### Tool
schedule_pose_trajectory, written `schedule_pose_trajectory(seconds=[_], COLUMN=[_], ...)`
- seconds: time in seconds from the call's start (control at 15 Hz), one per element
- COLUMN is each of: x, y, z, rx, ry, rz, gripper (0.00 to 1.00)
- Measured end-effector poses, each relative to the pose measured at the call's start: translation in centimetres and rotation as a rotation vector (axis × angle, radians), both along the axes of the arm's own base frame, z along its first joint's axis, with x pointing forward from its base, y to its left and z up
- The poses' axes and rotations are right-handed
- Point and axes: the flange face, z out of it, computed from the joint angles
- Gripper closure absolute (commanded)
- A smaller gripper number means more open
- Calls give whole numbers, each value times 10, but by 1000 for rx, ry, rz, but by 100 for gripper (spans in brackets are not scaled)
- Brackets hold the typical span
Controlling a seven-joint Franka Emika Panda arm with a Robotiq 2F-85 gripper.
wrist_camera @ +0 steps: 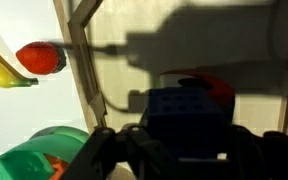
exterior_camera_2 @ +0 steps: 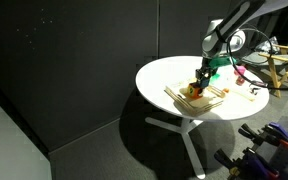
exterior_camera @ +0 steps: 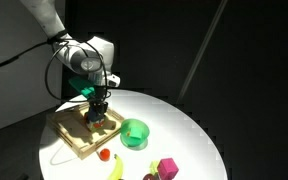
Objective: Put the blue block on the table
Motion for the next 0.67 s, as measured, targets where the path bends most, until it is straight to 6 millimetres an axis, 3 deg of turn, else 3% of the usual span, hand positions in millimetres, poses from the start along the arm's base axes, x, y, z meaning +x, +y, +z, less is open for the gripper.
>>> schedule_pose_trajectory(seconds=[0.33, 0.67], x=[-2, -8], y=[-9, -21], z=[5, 26], rx=[-10, -26], ry=[-5, -30], rz=[-17, -87], gripper=[71, 71])
